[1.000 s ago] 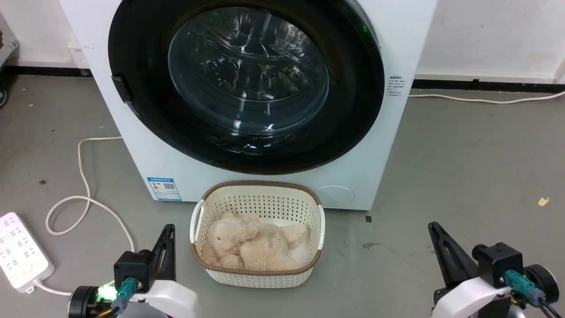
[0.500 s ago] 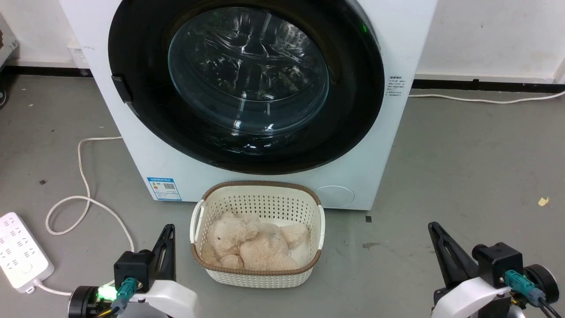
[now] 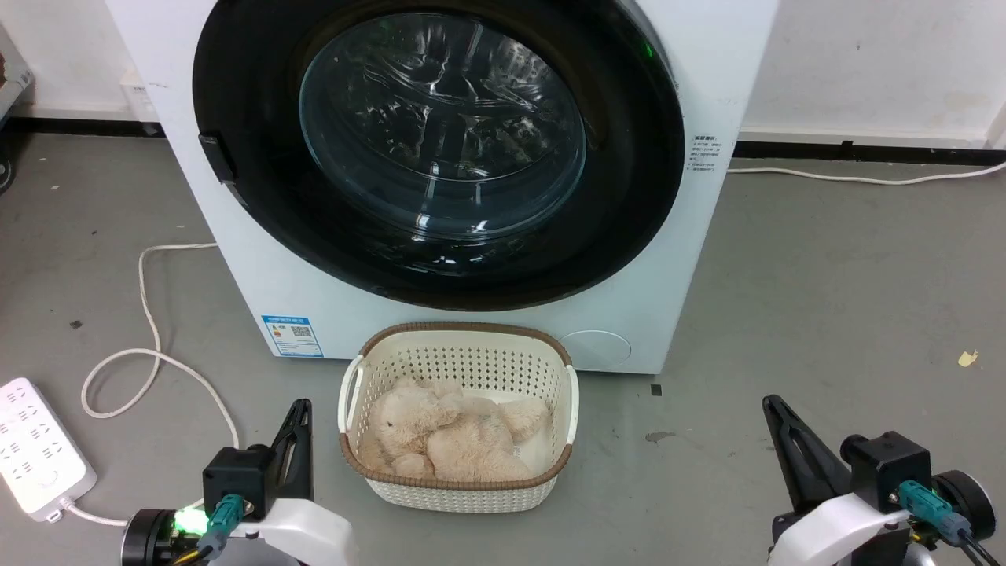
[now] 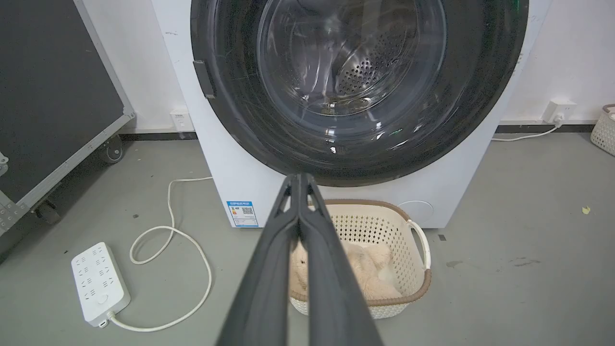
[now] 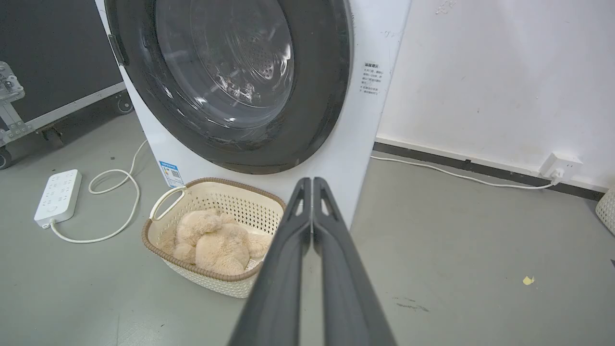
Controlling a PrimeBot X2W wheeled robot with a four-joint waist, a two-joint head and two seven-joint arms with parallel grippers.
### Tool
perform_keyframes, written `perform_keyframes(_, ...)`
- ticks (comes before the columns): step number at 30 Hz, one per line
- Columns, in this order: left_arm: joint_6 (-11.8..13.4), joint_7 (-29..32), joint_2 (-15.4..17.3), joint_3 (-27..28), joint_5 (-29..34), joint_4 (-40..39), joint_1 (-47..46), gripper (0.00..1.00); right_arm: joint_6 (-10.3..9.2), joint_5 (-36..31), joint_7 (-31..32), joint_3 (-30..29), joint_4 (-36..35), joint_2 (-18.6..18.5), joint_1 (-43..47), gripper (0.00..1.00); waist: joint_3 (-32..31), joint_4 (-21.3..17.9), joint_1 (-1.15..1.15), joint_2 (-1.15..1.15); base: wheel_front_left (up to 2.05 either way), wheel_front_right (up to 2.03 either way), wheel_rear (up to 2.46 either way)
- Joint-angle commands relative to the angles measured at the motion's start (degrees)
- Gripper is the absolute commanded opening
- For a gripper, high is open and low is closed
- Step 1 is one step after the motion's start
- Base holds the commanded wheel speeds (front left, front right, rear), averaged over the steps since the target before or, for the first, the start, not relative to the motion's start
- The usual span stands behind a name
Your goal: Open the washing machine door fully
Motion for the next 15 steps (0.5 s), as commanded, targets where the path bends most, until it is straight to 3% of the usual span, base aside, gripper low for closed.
perform_keyframes(1,0.1,0.0,0.0,0.0,0.2,-0.2,-0.9,0.0,-0.05,-0.4,0.0,0.0,-0.3,0.2,-0.7,0.0,0.0,0.0,0.0,0.0,0.0,0.0,0.0)
perform_keyframes(3,0.1,0.0,0.0,0.0,0.2,-0.2,-0.9,0.0,-0.05,-0.4,0.0,0.0,-0.3,0.2,-0.7,0.0,0.0,0.0,0.0,0.0,0.0,0.0,0.0)
perform_keyframes(4,0.0,0.0,0.0,0.0,0.0,0.0,0.0,1.0,0.0,0.0,0.0,0.0,0.0,0.0,0.0,1.0,0.0,0.0,0.0,0.0,0.0,0.0,0.0)
perform_keyframes(15,0.4,-0.9,0.0,-0.7,0.0,0.0,0.0,1.0,0.0,1.0,-0.9,-0.1,0.0,0.0,0.0,1.0,0.2,0.0,0.0,0.0,0.0,0.0,0.0)
